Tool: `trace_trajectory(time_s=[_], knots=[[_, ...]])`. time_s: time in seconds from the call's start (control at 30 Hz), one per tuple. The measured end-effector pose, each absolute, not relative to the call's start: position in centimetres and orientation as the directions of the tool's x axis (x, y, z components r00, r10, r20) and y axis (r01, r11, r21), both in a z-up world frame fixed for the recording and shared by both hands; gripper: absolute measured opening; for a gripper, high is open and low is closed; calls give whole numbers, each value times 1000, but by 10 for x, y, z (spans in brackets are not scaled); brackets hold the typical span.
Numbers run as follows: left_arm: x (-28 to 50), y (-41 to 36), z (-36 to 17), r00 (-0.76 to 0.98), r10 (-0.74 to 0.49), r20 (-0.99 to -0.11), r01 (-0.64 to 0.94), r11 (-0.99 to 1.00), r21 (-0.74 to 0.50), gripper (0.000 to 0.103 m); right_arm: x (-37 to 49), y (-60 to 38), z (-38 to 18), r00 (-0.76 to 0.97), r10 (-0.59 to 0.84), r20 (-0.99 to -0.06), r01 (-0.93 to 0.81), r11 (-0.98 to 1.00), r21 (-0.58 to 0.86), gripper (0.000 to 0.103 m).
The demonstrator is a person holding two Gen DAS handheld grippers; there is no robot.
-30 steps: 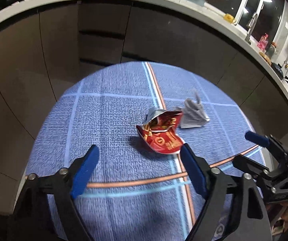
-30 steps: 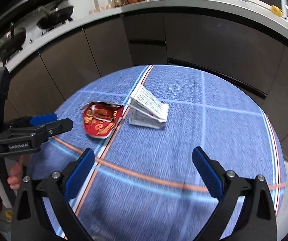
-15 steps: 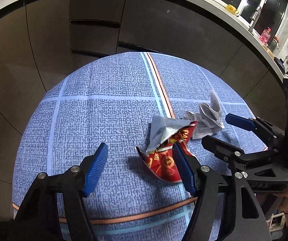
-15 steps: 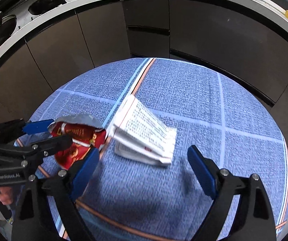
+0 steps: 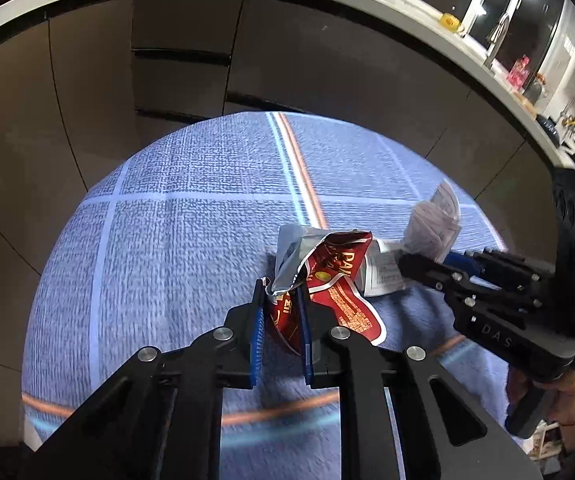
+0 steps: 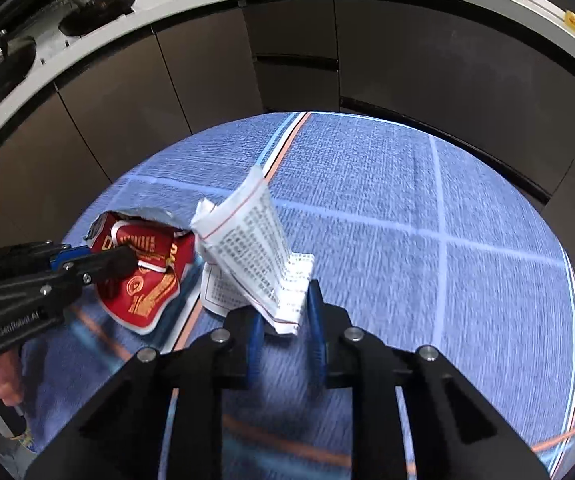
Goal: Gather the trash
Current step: 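Carry the red chip bag and white receipt over the white bin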
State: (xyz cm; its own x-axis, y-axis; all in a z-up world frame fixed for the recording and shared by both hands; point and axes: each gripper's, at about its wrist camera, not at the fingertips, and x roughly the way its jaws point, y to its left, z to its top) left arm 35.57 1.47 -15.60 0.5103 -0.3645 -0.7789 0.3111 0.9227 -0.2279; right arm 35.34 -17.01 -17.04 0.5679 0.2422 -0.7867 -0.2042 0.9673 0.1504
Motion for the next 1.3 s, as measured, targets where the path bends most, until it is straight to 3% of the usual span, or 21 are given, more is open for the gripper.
trace_trajectory(time_s=[0.3, 0.7, 1.3], knots=[[283, 10, -130, 563, -396, -725, 320, 914, -251, 13, 262, -184, -156, 596, 272, -756, -192, 962, 195, 21], [200, -6, -128, 541, -382, -749, 319, 917, -238, 14, 167, -211, -135, 657, 229, -718, -97, 971, 220, 22], [158, -53, -120, 528, -376, -762, 390, 904, -176, 14, 86, -273, -120, 727, 150, -670, 43, 964, 263, 22]])
